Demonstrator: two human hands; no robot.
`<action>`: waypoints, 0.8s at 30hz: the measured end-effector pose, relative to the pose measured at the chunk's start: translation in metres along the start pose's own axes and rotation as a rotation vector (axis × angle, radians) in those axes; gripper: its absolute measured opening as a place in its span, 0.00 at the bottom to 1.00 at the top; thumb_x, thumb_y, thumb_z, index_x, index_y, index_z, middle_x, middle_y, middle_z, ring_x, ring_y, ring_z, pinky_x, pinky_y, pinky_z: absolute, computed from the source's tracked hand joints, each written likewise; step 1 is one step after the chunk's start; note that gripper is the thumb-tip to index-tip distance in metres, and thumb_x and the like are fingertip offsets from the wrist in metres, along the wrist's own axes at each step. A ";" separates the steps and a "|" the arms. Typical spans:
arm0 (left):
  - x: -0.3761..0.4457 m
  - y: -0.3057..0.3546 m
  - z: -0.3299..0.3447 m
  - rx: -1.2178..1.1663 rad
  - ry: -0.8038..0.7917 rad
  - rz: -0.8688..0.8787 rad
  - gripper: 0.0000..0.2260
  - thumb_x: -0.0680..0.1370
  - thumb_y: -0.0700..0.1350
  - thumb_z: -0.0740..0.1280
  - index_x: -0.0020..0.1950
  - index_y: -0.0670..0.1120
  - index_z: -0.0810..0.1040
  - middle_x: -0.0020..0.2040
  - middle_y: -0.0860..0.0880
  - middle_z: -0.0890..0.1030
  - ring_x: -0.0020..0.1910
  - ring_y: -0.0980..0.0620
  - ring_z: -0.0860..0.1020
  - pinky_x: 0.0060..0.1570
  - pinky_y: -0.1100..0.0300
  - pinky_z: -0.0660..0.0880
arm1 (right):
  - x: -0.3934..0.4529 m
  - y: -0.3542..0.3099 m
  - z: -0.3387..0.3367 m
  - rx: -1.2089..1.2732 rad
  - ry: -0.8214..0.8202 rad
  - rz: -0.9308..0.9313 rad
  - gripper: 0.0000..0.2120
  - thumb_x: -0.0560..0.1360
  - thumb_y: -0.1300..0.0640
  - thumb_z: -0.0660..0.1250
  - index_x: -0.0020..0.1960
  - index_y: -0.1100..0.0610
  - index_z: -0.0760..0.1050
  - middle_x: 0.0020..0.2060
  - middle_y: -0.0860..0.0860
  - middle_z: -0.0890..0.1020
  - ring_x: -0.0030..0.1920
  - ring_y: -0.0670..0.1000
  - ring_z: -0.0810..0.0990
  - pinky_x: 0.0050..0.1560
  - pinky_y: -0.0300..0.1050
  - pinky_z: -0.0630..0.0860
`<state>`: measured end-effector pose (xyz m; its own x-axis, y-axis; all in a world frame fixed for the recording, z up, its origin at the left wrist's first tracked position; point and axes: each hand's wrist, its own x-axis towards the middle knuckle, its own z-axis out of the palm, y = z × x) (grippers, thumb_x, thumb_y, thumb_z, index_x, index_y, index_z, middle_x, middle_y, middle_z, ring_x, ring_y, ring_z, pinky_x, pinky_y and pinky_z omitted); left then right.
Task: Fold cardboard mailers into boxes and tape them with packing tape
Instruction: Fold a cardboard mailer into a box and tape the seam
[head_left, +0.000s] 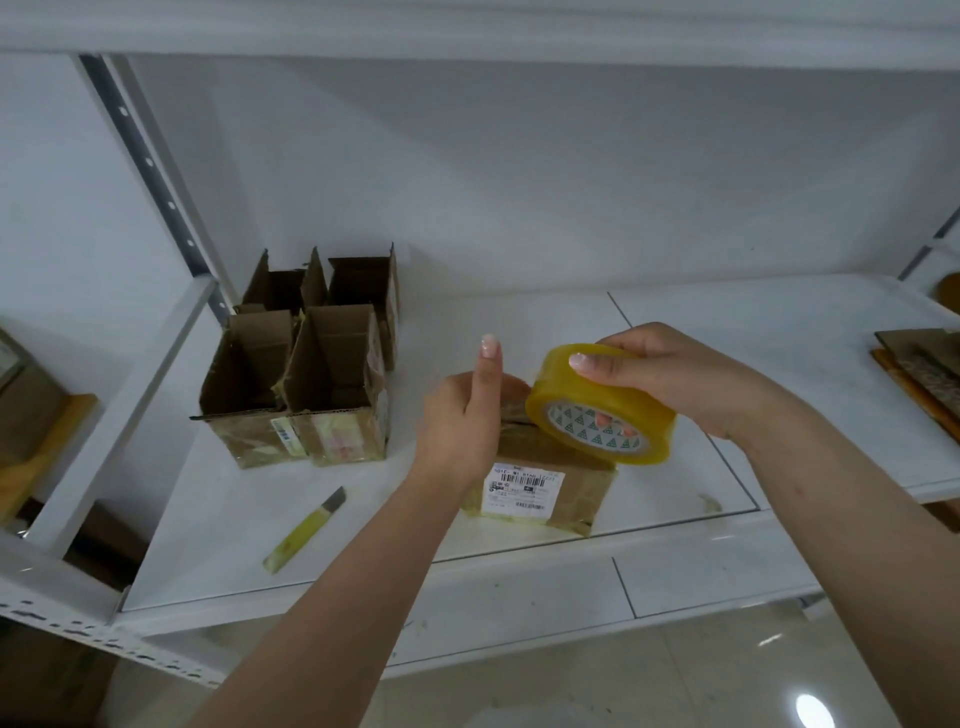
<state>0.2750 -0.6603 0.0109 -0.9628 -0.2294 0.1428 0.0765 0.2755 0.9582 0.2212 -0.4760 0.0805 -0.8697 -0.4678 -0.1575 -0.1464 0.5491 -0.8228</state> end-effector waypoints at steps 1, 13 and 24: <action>0.001 0.004 -0.001 0.080 0.049 0.041 0.35 0.73 0.74 0.41 0.34 0.54 0.80 0.35 0.60 0.82 0.39 0.63 0.78 0.44 0.59 0.74 | 0.000 -0.001 0.001 -0.012 -0.002 -0.004 0.30 0.58 0.30 0.66 0.46 0.52 0.82 0.39 0.48 0.86 0.39 0.49 0.86 0.44 0.46 0.80; 0.020 0.019 -0.007 -0.104 -0.271 -0.068 0.22 0.73 0.61 0.66 0.27 0.47 0.70 0.23 0.53 0.68 0.22 0.57 0.66 0.27 0.67 0.65 | 0.003 -0.012 0.004 -0.088 -0.080 -0.028 0.34 0.58 0.31 0.67 0.49 0.58 0.82 0.41 0.50 0.86 0.41 0.50 0.85 0.46 0.46 0.80; 0.026 -0.020 0.000 -0.618 -0.049 -0.172 0.22 0.80 0.44 0.65 0.25 0.45 0.70 0.29 0.45 0.65 0.28 0.51 0.65 0.34 0.59 0.68 | 0.012 -0.008 -0.014 0.068 -0.154 -0.005 0.24 0.61 0.43 0.70 0.51 0.56 0.82 0.45 0.52 0.85 0.50 0.54 0.82 0.60 0.50 0.73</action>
<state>0.2487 -0.6715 -0.0045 -0.9843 -0.1753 -0.0226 0.0416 -0.3536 0.9345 0.2049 -0.4762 0.0928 -0.7860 -0.5734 -0.2310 -0.1133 0.5010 -0.8580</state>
